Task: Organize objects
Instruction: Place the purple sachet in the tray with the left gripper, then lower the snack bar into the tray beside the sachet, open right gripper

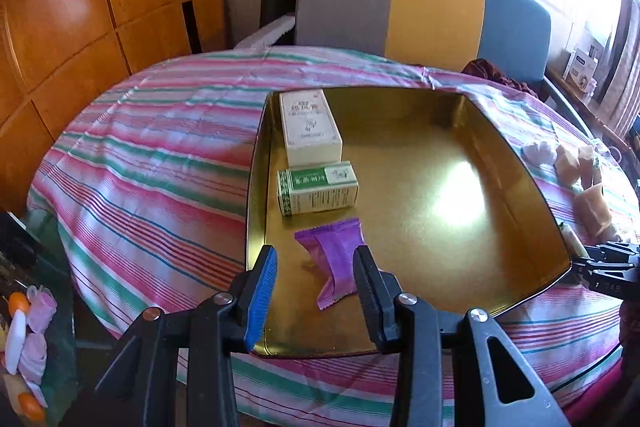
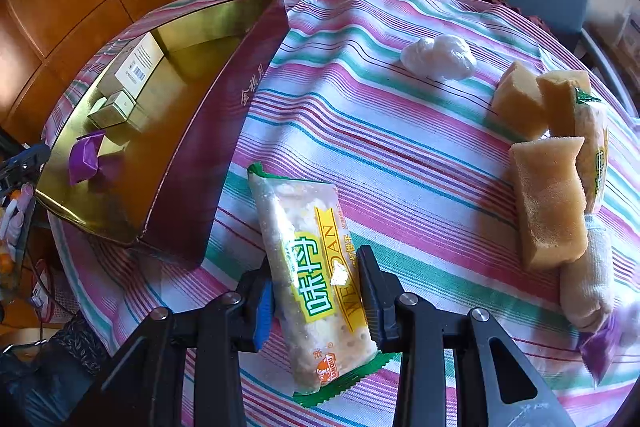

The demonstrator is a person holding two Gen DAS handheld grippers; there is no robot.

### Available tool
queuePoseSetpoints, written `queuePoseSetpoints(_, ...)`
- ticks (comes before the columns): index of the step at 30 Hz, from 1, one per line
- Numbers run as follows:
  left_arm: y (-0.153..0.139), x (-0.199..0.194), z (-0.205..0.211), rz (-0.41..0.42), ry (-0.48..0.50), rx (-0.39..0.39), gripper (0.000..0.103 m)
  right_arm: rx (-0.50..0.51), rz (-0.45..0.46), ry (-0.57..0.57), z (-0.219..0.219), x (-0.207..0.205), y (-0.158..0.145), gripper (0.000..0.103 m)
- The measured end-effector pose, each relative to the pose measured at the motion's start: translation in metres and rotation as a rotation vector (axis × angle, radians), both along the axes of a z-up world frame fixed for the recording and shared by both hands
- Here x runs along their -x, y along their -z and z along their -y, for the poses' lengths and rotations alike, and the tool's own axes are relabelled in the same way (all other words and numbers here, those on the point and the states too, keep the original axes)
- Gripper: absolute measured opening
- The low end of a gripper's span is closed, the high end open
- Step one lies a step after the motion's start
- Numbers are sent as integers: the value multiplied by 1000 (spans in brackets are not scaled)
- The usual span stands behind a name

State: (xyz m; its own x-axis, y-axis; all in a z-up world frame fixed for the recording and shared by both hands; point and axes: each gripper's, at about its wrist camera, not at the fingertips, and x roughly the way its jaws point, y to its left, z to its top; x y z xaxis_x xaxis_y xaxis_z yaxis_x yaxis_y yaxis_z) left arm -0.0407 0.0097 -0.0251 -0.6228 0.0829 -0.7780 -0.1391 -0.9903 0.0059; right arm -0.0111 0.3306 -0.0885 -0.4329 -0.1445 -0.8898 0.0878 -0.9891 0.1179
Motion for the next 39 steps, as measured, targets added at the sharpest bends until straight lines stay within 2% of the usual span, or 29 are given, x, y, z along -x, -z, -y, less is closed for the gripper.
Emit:
queuePoseSetpoints(10, -14, -9, -4, -56, 7, 15, 39, -1, 0, 3, 0, 0, 0, 38)
queuePoseSetpoints(25, -16, -16, -1, -72, 12, 0, 40, 7, -5, 86, -7, -4, -3, 37)
queuePoseSetpoints(28, -17, -17, 1, -82, 8, 3, 40, 23, -30, 122, -12, -7, -15, 35)
queuePoseSetpoints(32, -20, -18, 4, -91, 5, -7, 40, 30, -112, 136, -7, -9, -46, 34)
queuePoseSetpoints(39, -25, -22, 10, -113, -6, -6, 40, 72, -167, 24, 42, 11, -87, 34)
